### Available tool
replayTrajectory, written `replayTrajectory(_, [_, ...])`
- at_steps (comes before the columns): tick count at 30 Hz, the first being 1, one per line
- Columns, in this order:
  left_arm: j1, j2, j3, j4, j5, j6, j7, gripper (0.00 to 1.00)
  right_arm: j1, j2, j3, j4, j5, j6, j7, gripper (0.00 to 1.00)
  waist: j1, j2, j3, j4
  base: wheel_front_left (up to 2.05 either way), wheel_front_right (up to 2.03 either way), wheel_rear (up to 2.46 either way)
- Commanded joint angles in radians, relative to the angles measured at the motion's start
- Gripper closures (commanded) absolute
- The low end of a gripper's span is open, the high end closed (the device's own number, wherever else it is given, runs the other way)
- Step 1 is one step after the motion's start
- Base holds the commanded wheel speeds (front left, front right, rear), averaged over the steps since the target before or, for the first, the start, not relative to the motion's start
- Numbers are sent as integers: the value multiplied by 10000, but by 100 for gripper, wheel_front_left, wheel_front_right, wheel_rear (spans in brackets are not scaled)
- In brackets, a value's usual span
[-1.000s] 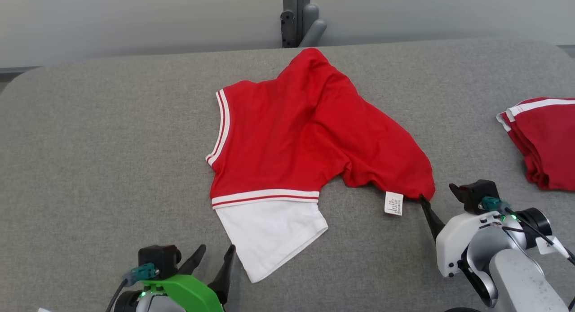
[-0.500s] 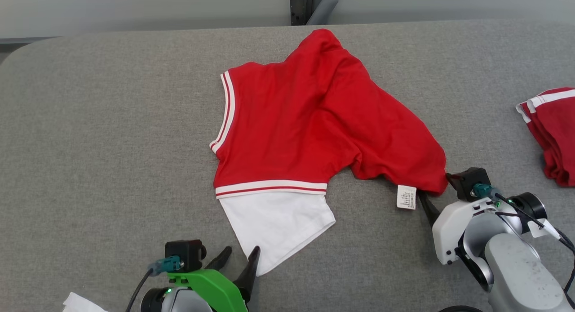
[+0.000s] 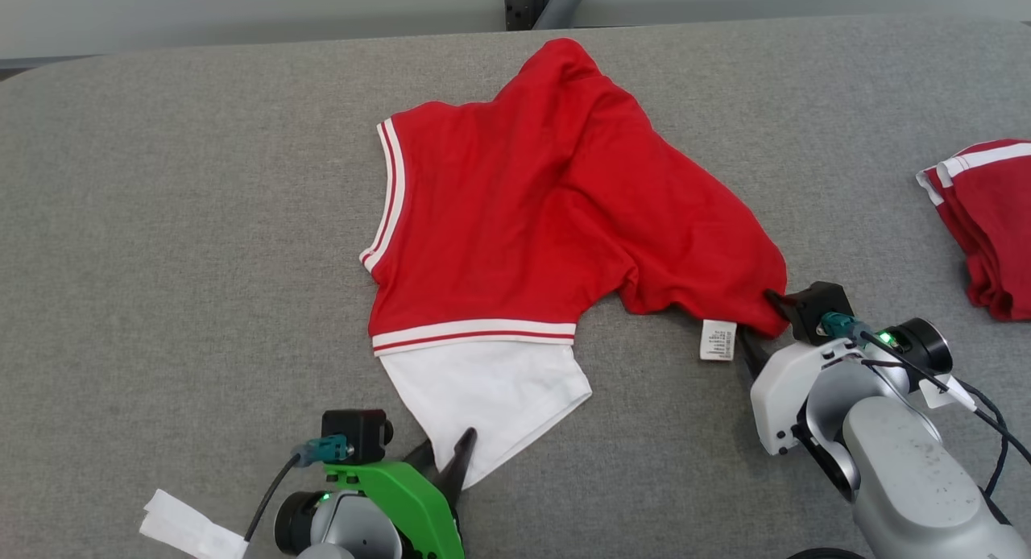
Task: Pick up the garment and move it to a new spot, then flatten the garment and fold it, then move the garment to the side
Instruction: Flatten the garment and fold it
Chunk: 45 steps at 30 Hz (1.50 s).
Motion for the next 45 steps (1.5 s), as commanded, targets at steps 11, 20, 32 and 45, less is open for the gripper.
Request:
replayTrajectory(11, [-1170, 832, 977, -3323, -2168, -471, 151, 100, -481, -848, -499, -1911, 1466, -16, 422, 100, 0, 0, 35, -75, 0, 0, 0])
replayTrajectory(20, [-6022, 2477, 2782, -6176, -3534, 323, 2949, 100, -2718, -2740, -1549, -5982, 2786, -16, 3792, 100, 0, 0, 1592, -96, 0, 0, 0])
replayTrajectory(32, [-12399, 2031, 2626, -915, -1998, 267, 1398, 100, -7952, -2172, -830, -4167, 2365, -16, 4354, 100, 0, 0, 3578, -20, 0, 0, 0])
replayTrajectory(45, [-16805, 1346, 2100, 3618, -574, -493, -4355, 100, -12420, 690, -2601, 546, -1346, -16, -229, 100, 0, 0, 4982, -466, 0, 0, 0])
